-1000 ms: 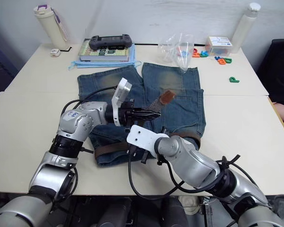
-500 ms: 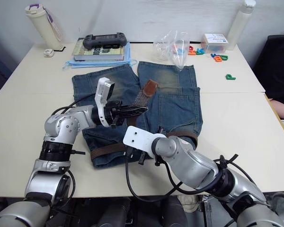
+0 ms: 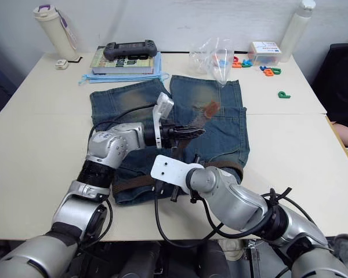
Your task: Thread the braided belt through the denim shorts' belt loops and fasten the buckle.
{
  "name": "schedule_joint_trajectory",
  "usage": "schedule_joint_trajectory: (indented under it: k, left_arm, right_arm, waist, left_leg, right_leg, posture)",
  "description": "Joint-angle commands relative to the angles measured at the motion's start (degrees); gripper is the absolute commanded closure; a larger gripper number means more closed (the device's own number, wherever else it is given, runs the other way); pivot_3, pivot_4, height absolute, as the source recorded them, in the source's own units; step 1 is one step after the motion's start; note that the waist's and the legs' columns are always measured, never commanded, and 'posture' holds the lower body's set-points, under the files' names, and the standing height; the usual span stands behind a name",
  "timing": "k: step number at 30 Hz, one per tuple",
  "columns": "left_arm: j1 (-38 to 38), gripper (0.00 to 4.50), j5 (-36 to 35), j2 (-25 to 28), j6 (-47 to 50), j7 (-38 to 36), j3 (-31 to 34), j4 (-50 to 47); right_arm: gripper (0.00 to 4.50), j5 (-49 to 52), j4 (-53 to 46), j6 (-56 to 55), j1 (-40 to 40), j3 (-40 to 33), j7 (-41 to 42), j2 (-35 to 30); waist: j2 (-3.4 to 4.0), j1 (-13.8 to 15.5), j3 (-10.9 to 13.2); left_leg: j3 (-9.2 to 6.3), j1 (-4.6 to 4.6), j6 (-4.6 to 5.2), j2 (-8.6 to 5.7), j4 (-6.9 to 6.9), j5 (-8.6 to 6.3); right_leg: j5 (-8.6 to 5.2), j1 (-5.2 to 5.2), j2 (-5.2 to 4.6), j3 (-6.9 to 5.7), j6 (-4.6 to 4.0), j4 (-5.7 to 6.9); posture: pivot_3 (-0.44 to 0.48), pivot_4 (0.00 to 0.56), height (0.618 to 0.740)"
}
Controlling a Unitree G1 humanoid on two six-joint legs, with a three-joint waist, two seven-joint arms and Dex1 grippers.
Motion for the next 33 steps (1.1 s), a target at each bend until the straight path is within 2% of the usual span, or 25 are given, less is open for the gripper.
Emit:
schedule_joint_trajectory:
  k: [1,12,22,27,33]
  left_arm:
    - [-4.8,4.5,0.4,-3.3,-3.9,-3.0,-1.5,-0.6]
    - [-11.1,4.5,2.4,-13.1,-7.5,-2.6,-2.7,-0.2]
    - [-12.5,4.5,5.0,-17.1,-9.5,-4.0,-3.7,1.3]
    - [-10.5,4.5,6.2,-16.2,-9.6,-4.6,-3.9,0.9]
    - [-5.6,4.5,7.1,-10.1,-7.6,-2.9,-1.5,-3.0]
  right_arm:
    - [4.4,2.0,0.8,1.5,1.1,3.7,2.2,0.4]
    - [4.4,2.6,-0.1,1.9,2.1,3.1,2.6,0.5]
    - [4.4,2.7,-0.2,1.3,2.7,2.9,3.0,0.6]
    - [4.4,2.8,-0.1,1.4,2.6,2.9,3.0,0.7]
    - [4.4,2.3,-0.1,1.3,2.6,2.6,2.5,0.6]
  waist:
    - [0.0,0.1,0.0]
    - [0.0,0.3,0.0]
    - [-0.01,0.3,0.0]
    - [-0.01,0.4,0.0]
    - [0.0,0.3,0.0]
  left_leg:
    - [0.0,0.0,0.0,0.0,0.0,0.0]
    - [-0.02,-0.11,0.02,-0.02,0.04,0.0]
    - [-0.03,-0.14,0.03,-0.03,0.05,0.01]
    - [-0.03,-0.13,0.03,-0.03,0.05,0.01]
    - [-0.04,-0.13,0.03,-0.03,0.05,0.01]
  right_leg:
    - [0.0,0.0,0.0,0.0,0.0,0.0]
    - [0.0,-0.02,-0.02,-0.03,0.0,-0.04]
    - [0.0,-0.02,-0.02,-0.05,0.01,-0.05]
    - [0.0,-0.02,-0.02,-0.05,0.01,-0.05]
    - [0.0,-0.04,-0.02,-0.05,0.01,-0.03]
  posture:
    - [0.0,0.15,0.667]
    - [0.0,0.15,0.667]
    - [0.0,0.15,0.667]
    - [0.0,0.15,0.667]
    - [0.0,0.15,0.667]
